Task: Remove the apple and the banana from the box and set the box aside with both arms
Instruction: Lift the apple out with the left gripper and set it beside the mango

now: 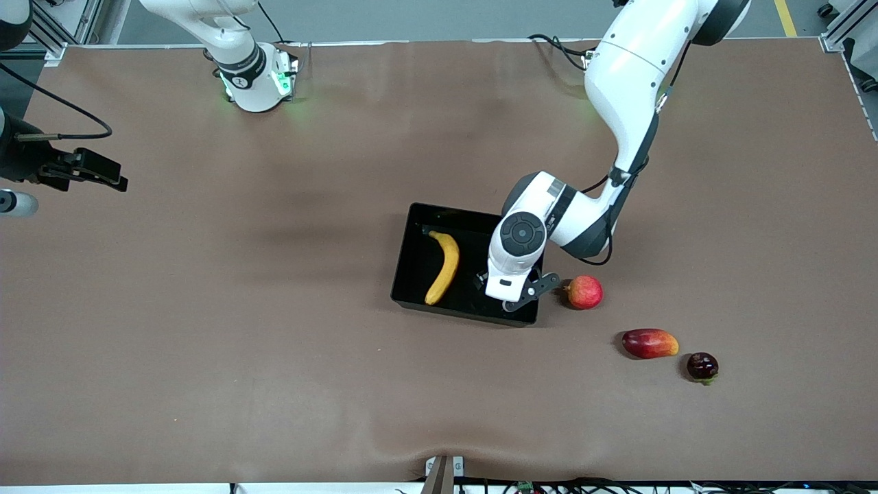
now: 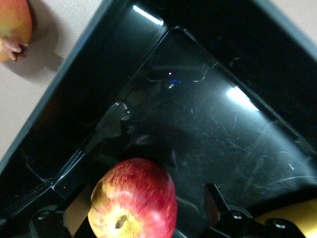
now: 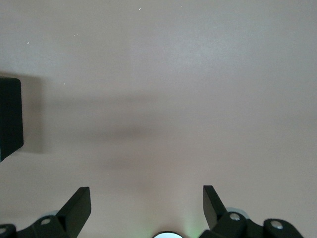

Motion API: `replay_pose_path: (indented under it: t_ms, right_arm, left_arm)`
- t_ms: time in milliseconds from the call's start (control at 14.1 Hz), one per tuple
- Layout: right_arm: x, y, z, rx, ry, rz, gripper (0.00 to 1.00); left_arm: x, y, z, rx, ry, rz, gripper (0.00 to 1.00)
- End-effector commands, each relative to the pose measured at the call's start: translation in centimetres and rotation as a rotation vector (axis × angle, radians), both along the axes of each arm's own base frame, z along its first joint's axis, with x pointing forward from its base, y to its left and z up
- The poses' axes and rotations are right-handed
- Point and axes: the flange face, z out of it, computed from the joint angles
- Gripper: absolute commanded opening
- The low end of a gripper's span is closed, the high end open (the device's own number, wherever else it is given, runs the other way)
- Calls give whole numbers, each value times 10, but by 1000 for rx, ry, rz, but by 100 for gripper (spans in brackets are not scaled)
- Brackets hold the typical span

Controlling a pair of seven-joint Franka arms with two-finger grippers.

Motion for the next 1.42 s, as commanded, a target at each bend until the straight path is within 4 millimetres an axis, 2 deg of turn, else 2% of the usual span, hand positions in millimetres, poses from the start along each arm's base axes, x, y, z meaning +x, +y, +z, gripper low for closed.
replay_pose_path:
  t_ms: [0,142,213,285,427,498,640,783,854,1067,1209,1352]
  right_arm:
    - [2,2,0,0,-3,7,100]
    - [3,5,1,0,-8,13,100]
    - [5,5,2,1,-26,13,100]
    - [6,5,2,1,-29,12,100]
    - [7,5,0,1,-28,12,100]
    - [7,5,0,1,-28,14,100]
    - [9,3,-4,1,-20,11,100]
    - [9,5,-3,2,-22,15,100]
    - [9,5,-3,2,-22,15,100]
    - [9,5,-3,2,-22,17,100]
    - [9,5,-3,2,-20,17,100]
    - [9,5,-3,2,-20,19,100]
  left_arm:
    - [-6,1,-6,15,8,-7,100]
    - [-8,-2,-5,15,10,-9,76]
    - [-9,-2,-6,17,12,-6,69]
    - [-9,-2,-4,17,12,-9,58]
    - [-5,-4,5,8,-2,-15,2]
    - [-3,-4,12,1,-13,-23,0]
    - [6,-1,51,-21,-59,-29,0]
    - [18,16,116,-21,-144,-60,0]
    - [26,33,143,-25,-169,-74,0]
    - [48,105,213,-30,-204,-161,0]
    - [58,156,229,-13,-171,-207,0]
    - [68,219,227,3,-101,-254,0]
